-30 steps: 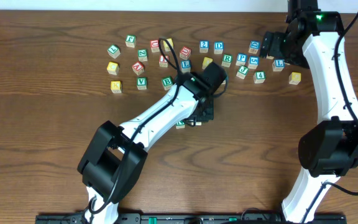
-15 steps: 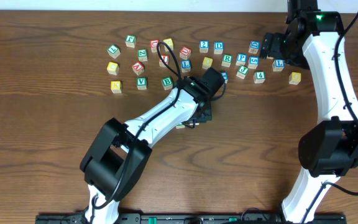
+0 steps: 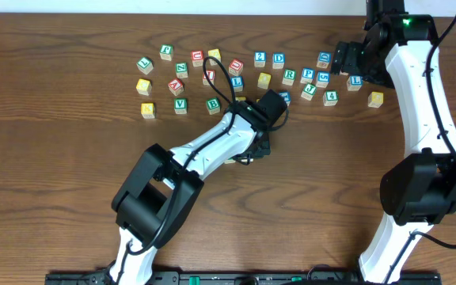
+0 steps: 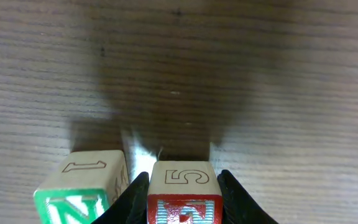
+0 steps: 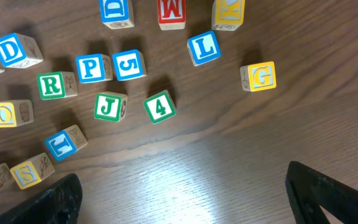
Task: Spell out NEURIPS
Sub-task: 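Lower the red E block beside the green N and release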
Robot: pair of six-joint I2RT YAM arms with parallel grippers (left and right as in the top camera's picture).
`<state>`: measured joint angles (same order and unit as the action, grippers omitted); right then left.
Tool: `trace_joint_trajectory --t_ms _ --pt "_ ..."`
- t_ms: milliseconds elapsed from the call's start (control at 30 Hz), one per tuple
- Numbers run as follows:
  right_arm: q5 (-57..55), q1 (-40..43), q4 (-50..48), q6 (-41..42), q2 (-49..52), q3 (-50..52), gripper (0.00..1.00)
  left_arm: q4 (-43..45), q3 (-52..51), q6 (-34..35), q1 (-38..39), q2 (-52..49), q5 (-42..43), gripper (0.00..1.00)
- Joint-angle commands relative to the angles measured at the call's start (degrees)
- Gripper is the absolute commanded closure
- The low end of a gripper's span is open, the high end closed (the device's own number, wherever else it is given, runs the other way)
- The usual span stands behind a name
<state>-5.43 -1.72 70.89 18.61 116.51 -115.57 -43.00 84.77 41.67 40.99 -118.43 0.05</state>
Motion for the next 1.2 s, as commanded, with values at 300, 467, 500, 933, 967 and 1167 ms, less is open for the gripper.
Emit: trace_joint_trajectory --t_ms 300,467,500,933,967,1167 --pt "-0.7 0.2 0.1 -0.1 -1.8 -1.3 0.01 1.6 -0.3 2.0 0.1 -1.2 -1.2 0.77" --pt "-0.7 0.2 0.1 -0.1 -1.8 -1.2 0.01 1.9 -0.3 2.0 0.1 -1.2 -1.7 0.77" --pt "-0.7 0.2 0.1 -0.1 -1.8 -1.2 0.01 1.9 -0.3 2.2 0.1 -1.2 -2.2 0.77" --pt "-0.7 0.2 0.3 0.0 -1.8 -1.2 0.01 2.1 -0.3 2.2 0.1 -1.6 -2.3 0.77" --pt "-0.7 0.2 0.3 0.0 -1.8 -1.2 0.01 2.2 -0.3 2.2 0.1 -1.6 -2.3 0.77" --pt "-0.7 0.2 0.3 -0.1 -1.8 -1.2 0.01 2.4 -0.3 2.2 0.1 -1.7 -2.3 0.77"
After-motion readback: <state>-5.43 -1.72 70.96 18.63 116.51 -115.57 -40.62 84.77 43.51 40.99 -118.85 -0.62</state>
